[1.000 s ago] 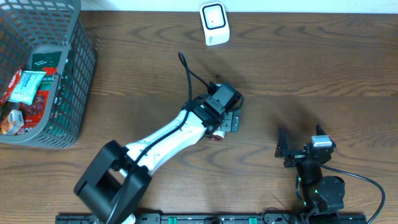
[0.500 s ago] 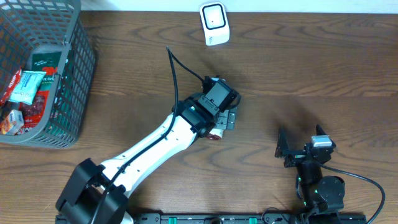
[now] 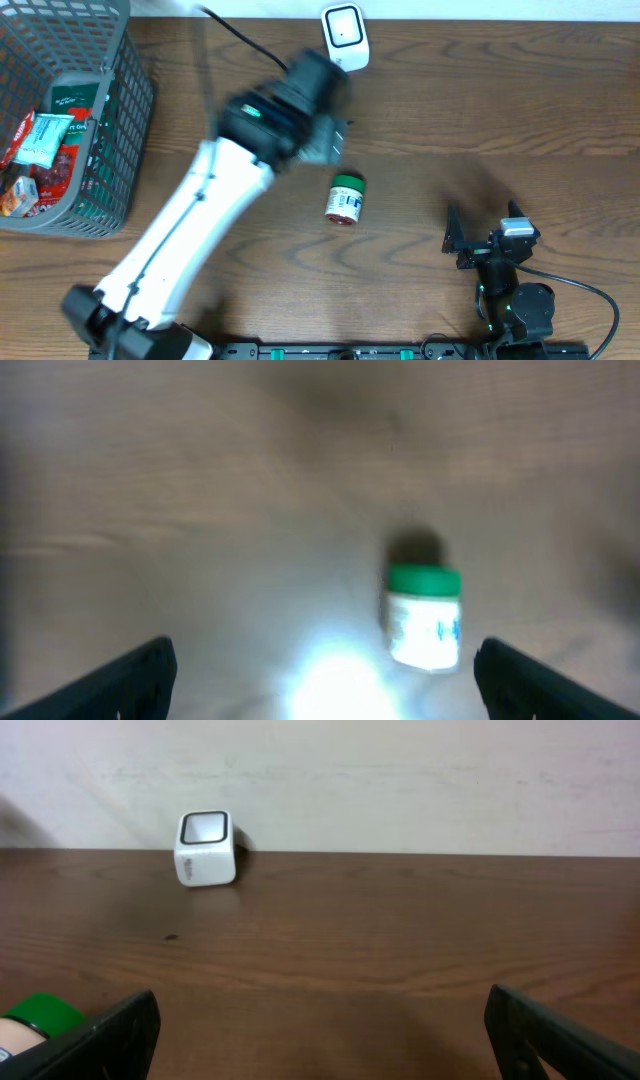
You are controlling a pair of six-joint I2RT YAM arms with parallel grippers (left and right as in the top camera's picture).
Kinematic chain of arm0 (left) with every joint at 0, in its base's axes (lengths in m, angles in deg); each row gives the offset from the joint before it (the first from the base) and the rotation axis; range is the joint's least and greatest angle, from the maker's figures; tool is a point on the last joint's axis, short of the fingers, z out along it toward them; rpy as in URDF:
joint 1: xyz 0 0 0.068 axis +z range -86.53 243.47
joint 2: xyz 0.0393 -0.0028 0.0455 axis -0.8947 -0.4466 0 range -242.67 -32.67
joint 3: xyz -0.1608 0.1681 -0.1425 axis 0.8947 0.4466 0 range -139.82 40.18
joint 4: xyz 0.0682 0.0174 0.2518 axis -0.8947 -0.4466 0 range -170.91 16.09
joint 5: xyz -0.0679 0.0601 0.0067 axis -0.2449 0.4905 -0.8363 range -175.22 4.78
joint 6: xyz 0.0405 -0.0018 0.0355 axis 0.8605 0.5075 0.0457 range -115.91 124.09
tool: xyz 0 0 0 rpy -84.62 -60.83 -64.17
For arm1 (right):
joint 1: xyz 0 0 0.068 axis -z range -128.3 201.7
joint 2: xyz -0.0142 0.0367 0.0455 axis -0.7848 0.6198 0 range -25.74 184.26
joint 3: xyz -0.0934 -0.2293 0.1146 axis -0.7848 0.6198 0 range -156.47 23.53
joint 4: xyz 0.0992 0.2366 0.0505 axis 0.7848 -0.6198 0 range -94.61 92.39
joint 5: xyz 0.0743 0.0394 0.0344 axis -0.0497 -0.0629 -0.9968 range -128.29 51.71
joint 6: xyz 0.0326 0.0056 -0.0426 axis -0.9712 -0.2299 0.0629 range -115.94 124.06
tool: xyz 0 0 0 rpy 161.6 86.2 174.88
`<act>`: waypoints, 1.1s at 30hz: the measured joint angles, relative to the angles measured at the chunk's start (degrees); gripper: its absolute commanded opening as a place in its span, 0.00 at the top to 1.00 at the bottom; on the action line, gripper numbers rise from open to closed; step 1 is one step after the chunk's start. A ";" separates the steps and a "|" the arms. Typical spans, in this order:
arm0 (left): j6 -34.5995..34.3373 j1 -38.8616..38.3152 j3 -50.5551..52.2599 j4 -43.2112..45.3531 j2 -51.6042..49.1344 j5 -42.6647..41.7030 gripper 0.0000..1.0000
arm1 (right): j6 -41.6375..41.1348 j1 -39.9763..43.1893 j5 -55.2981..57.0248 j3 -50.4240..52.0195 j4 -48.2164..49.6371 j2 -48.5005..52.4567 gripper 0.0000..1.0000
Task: Scan the item barcode
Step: 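Carry the jar to the table center and release it, then reach the left gripper back into the basket toward the red snack bag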
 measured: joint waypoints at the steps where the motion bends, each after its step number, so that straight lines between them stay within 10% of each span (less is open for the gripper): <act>1: 0.90 2.21 -2.89 -1.20 0.00 0.04 0.05 | 0.00 0.00 -0.02 0.00 0.00 0.00 0.01; 17: 4.24 48.61 -14.67 -0.33 0.09 0.28 0.05 | 0.00 0.00 0.00 0.00 0.00 0.00 0.01; 33: 4.24 63.19 -14.05 -3.19 -11.34 0.42 0.05 | 0.00 0.00 0.00 0.00 0.02 0.00 0.01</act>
